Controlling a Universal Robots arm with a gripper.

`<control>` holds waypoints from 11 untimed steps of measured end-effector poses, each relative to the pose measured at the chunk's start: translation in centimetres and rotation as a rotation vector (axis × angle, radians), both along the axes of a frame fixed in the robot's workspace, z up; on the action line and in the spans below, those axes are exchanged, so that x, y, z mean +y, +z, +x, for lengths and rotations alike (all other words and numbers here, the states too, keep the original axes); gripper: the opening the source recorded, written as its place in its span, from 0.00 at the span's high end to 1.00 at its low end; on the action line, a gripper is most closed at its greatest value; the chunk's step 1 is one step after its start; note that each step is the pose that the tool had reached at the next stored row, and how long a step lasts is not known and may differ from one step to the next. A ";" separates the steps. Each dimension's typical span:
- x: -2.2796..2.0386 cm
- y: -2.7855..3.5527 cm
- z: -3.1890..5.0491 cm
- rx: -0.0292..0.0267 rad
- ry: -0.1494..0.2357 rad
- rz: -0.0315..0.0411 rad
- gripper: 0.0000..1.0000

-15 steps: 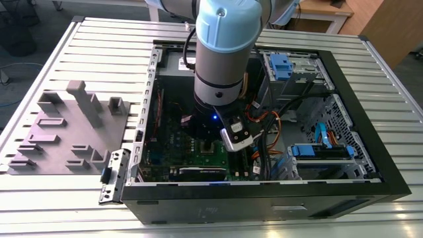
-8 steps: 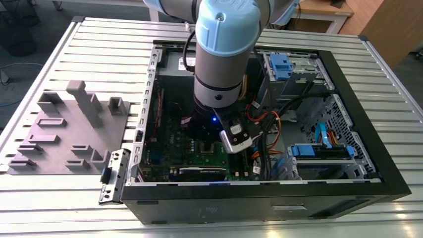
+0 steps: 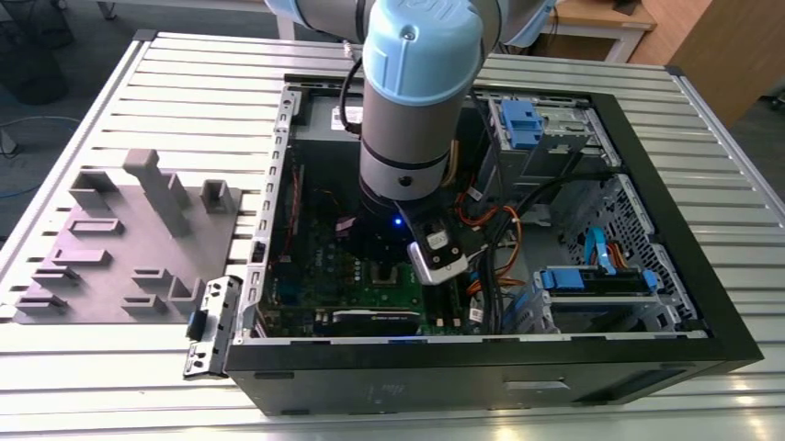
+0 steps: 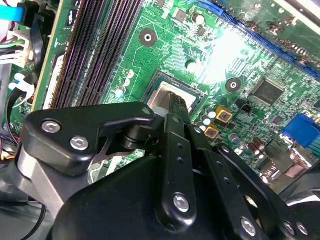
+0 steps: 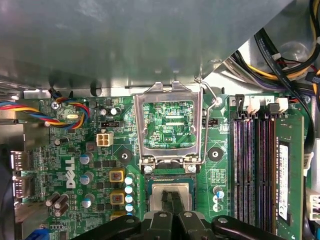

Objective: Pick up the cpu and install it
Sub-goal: 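Place the cpu into insertion slot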

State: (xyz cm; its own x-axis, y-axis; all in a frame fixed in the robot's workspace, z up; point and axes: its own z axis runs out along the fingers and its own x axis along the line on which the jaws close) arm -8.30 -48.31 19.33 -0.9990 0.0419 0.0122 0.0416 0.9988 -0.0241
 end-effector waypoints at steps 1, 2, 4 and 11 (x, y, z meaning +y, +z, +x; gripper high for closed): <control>0.00 -0.01 0.00 -0.0001 0.000 0.0002 0.89; 0.00 -0.01 0.00 -0.0002 0.000 0.0003 0.89; 0.00 -0.01 0.00 -0.0001 0.000 0.0003 0.89; 0.01 1.02 0.00 -0.0002 0.000 0.0005 0.89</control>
